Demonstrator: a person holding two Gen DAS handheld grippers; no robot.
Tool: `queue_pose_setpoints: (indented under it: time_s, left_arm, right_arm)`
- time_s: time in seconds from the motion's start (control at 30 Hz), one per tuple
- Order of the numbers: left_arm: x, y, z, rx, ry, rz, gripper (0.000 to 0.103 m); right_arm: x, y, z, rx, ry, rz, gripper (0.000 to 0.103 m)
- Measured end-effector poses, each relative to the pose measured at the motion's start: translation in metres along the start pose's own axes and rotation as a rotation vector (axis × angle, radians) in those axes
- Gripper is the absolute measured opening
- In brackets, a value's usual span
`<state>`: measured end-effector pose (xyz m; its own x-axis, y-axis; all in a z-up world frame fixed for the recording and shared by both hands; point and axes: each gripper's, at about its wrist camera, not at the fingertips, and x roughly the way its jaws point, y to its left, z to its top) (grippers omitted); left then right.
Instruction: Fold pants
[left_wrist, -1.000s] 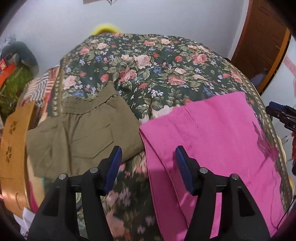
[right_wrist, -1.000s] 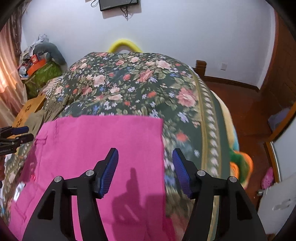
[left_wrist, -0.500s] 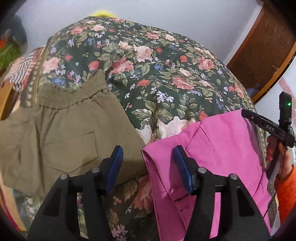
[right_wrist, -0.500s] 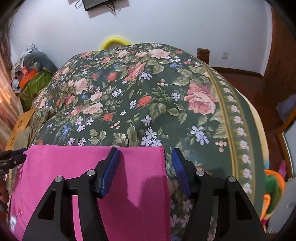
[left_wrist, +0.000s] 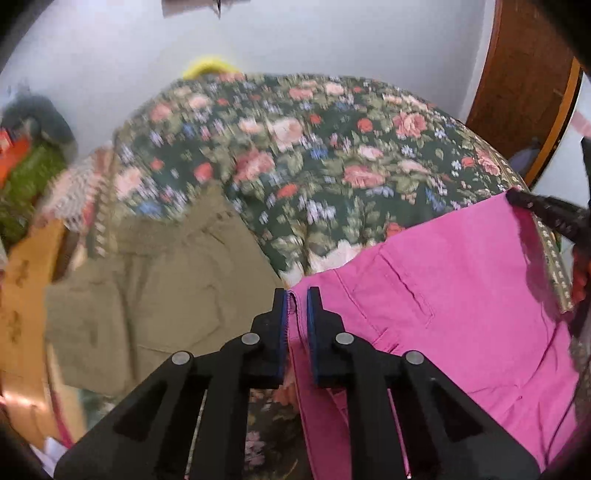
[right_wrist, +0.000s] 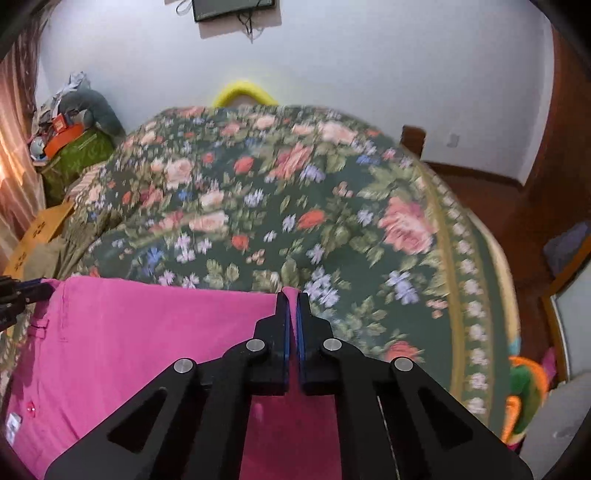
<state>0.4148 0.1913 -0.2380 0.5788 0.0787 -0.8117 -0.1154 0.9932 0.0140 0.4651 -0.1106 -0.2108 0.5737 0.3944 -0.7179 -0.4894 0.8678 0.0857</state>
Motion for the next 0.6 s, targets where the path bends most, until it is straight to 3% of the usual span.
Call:
queue_pose_setpoints:
  time_s: [0.17, 0.3, 0.6]
  left_arm:
    - [-0.041, -0.004, 0.02, 0.018, -0.083, 0.091, 0.01]
    - [-0.071, -0.001, 0.029, 0.002, -0.126, 0.081, 0.01]
    - [-0.131, -0.018, -0.006, 0.06, -0.185, 0.085, 0.01]
  right_arm:
    - [-0.04, 0.01, 0.019, -0.033, -0.099, -0.027, 0.002]
    - [-0.077, 0.02, 0.031, -0.048, -0.162, -0.023, 0.002]
    - [-0.142, 0.031, 0.001, -0.067, -0.186, 0.015, 0.002]
